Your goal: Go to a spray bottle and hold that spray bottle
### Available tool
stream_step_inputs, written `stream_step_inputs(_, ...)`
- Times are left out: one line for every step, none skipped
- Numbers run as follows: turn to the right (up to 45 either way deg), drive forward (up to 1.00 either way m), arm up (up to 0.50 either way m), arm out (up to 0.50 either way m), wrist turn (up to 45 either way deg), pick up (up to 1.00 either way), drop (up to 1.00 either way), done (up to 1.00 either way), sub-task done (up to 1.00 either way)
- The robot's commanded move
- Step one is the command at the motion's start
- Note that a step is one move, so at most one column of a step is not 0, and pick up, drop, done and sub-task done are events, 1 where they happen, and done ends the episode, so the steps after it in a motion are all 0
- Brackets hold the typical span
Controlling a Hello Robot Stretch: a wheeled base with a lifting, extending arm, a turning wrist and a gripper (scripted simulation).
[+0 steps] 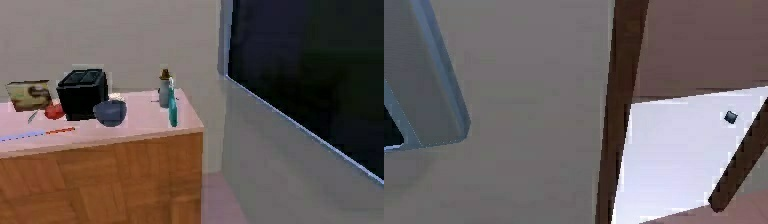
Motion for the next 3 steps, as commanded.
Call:
stream_step_inputs(0.0,0.05,0.0,0.0,0.0,0.0,0.0,0.0,0.0)
stream_step_inputs(-45.0,0.0,0.0,0.0,0.0,0.0,0.0,0.0,0.0)
stream_step_inputs(-45.0,0.0,0.0,0.0,0.0,0.0,0.0,0.0,0.0)
